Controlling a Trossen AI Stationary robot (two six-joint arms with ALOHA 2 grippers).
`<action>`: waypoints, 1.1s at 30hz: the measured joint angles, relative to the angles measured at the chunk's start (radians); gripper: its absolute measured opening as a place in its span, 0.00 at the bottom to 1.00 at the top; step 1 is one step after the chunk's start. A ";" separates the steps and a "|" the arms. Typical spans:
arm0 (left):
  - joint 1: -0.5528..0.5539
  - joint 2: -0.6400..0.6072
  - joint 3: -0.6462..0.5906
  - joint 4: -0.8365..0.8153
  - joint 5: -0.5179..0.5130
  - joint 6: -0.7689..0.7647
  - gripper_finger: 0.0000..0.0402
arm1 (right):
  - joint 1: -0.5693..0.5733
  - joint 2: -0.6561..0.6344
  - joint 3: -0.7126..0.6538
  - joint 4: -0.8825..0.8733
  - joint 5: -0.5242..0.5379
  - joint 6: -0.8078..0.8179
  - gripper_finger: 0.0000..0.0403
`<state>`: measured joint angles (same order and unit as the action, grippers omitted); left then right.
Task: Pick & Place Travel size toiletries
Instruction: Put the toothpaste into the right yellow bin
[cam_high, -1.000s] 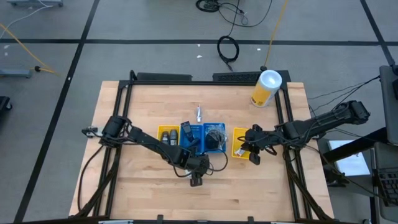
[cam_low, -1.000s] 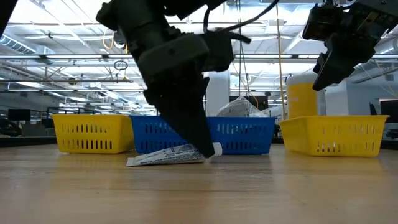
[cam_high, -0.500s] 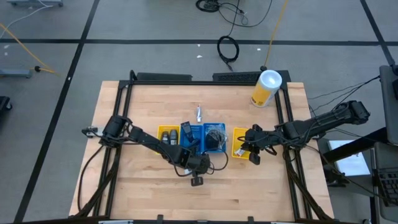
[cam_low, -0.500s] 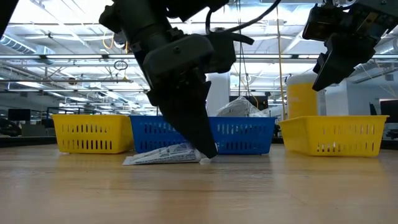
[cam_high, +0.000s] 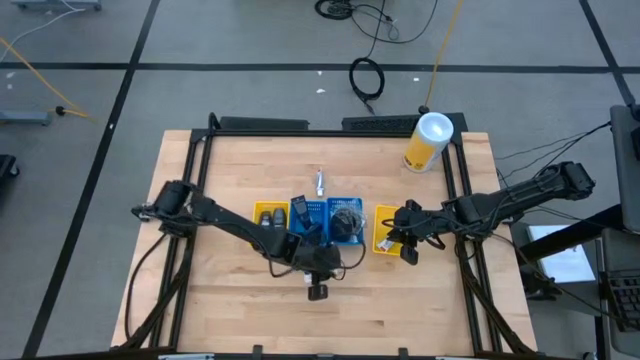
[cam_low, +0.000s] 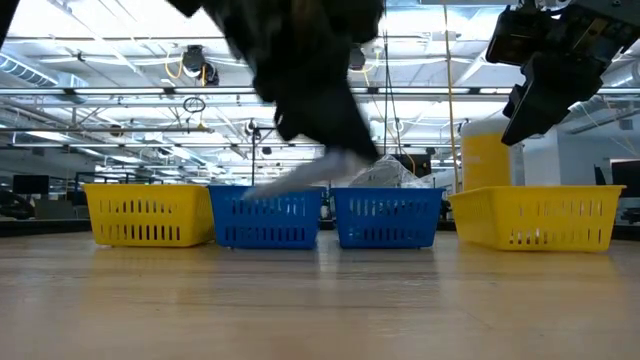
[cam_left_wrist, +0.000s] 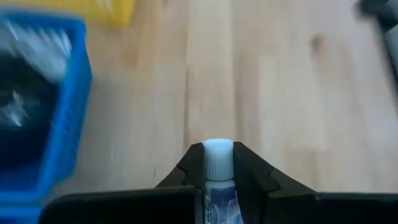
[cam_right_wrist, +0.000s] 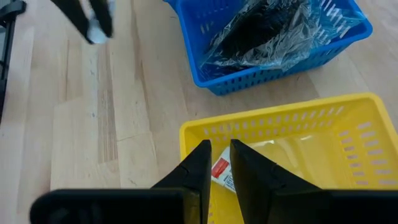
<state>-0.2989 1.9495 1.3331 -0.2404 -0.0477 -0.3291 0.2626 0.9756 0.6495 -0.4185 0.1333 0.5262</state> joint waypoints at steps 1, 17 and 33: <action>0.000 -0.015 0.000 0.014 -0.001 0.013 0.09 | 0.000 0.000 0.000 0.003 0.000 0.000 0.12; 0.000 -0.271 0.000 0.278 -0.376 0.315 0.09 | 0.000 0.000 -0.001 0.238 0.002 -0.141 0.12; 0.040 -0.286 0.000 0.634 -0.527 0.602 0.09 | 0.000 0.083 -0.001 0.758 0.247 -0.401 0.12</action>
<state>-0.2588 1.6634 1.3331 0.3938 -0.5750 0.2725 0.2630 1.0588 0.6485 0.3392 0.3802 0.1249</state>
